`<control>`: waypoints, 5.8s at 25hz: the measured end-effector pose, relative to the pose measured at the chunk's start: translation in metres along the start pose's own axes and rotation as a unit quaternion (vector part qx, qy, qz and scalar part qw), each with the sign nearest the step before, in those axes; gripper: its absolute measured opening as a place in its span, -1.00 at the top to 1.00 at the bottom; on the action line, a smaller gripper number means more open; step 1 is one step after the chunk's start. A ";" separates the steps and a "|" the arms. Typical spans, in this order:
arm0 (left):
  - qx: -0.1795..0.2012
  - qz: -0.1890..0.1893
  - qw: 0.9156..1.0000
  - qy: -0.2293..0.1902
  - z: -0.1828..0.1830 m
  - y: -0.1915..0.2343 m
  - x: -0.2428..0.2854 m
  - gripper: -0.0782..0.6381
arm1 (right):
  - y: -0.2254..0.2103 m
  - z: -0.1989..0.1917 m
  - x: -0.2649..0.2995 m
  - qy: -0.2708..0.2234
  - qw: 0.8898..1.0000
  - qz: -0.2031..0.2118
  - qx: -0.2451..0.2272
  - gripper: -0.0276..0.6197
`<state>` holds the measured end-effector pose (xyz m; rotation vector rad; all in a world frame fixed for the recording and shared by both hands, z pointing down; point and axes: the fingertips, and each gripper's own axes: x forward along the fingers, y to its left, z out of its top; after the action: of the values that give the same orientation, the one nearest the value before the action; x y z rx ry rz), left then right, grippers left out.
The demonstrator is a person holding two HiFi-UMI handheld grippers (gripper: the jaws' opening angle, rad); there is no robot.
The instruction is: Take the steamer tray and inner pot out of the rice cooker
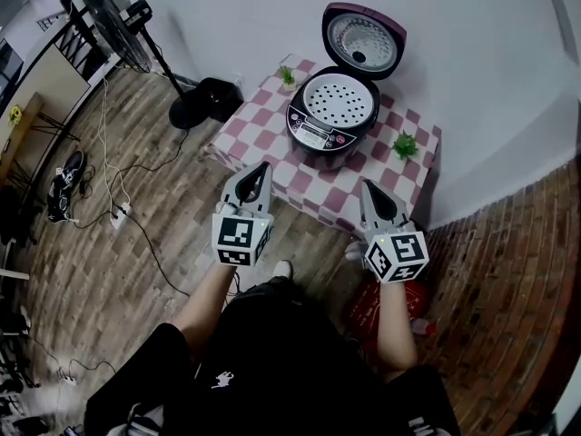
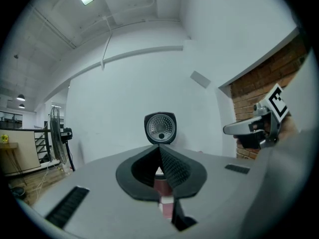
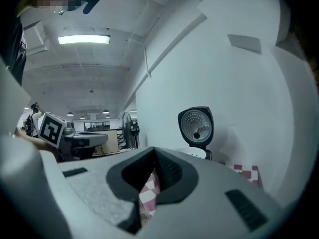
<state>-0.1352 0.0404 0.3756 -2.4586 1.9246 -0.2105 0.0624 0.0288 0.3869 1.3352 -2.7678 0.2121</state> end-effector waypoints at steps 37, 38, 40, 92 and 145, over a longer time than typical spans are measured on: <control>-0.043 0.038 0.998 0.015 -0.017 0.054 0.175 0.77 | -0.115 0.007 0.200 0.064 0.995 0.053 -0.056 0.91; -0.044 0.044 0.998 0.018 -0.018 0.052 0.178 0.77 | -0.121 0.005 0.203 0.068 0.994 0.058 -0.056 0.91; -0.043 0.055 0.997 0.025 -0.021 0.049 0.186 0.77 | -0.133 0.001 0.208 0.074 0.993 0.069 -0.055 0.91; 0.052 0.020 0.973 0.224 -0.093 0.060 0.335 0.49 | -0.265 -0.109 0.324 0.327 0.922 -0.030 -0.207 0.40; -0.120 -0.062 0.972 0.191 -0.064 0.057 0.344 0.61 | -0.262 -0.028 0.301 0.119 0.989 -0.049 0.072 0.82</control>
<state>-0.1165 -0.3014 0.4675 -2.8804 2.0358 -0.5157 0.0796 -0.3615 0.4745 1.3716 -2.5251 0.5382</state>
